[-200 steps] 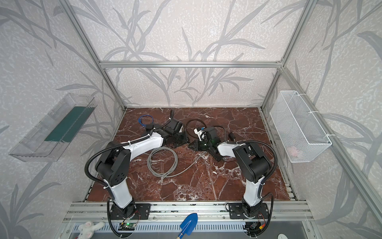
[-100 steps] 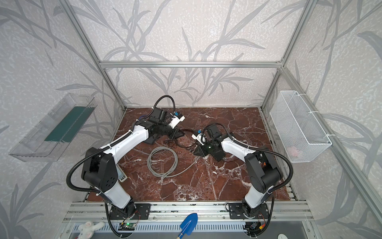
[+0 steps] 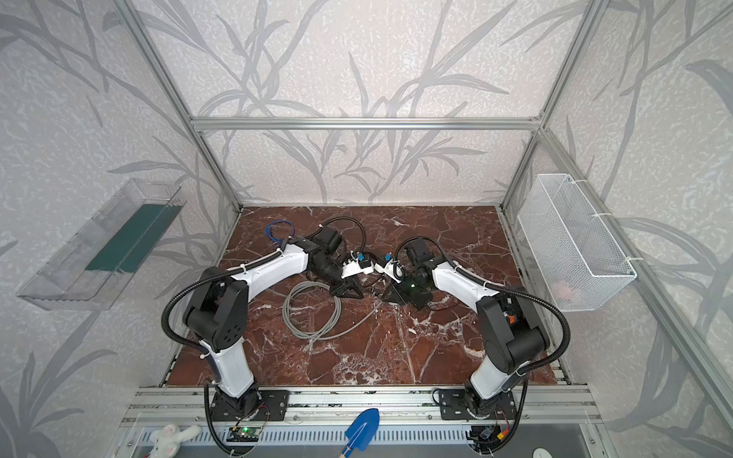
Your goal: Insert the plug into the switch port
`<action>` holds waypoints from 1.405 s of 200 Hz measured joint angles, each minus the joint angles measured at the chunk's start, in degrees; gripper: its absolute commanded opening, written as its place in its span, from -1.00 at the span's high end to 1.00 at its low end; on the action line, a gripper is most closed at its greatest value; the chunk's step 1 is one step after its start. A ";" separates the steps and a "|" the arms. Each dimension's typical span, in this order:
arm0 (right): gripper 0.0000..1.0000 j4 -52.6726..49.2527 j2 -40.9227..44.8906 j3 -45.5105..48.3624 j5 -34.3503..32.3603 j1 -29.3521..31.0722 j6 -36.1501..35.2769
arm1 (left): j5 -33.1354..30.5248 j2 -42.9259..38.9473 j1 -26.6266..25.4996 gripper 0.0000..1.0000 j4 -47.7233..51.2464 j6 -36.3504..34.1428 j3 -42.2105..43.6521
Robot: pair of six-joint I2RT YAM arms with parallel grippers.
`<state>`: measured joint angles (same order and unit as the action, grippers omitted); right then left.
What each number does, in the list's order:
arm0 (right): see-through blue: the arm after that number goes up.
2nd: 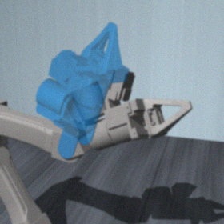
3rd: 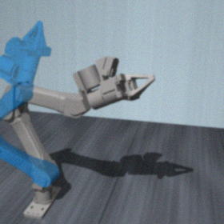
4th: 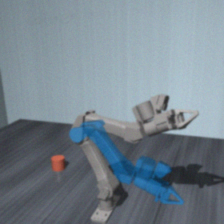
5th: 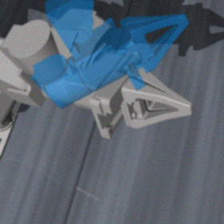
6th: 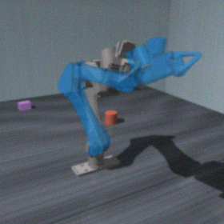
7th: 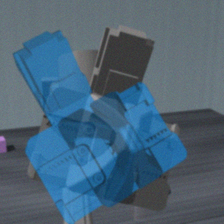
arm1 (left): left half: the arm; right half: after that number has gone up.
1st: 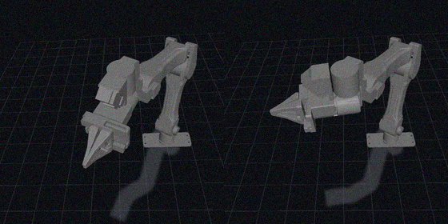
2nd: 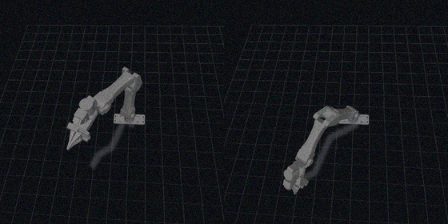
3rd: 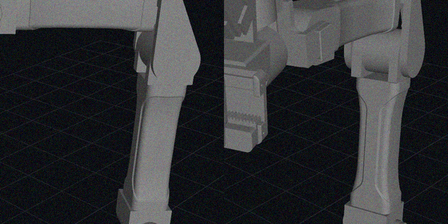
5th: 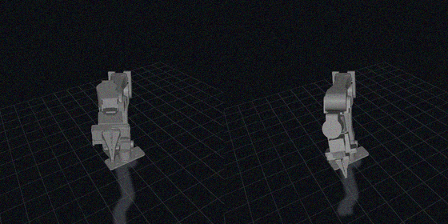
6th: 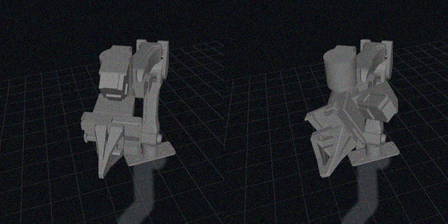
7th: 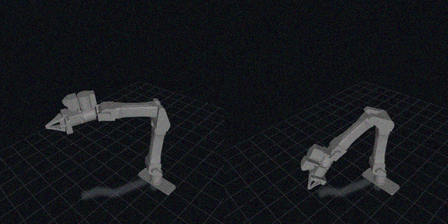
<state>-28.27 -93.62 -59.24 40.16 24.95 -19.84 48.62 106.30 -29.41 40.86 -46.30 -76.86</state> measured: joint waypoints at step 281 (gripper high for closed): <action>0.76 0.20 0.35 1.49 4.50 -2.05 -2.78 | 5.29 6.32 0.22 0.25 -11.72 2.38 1.31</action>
<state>-28.08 -93.27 -57.76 44.66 22.90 -22.61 53.91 112.62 -29.19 29.15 -43.92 -75.55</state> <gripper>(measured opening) 0.140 0.373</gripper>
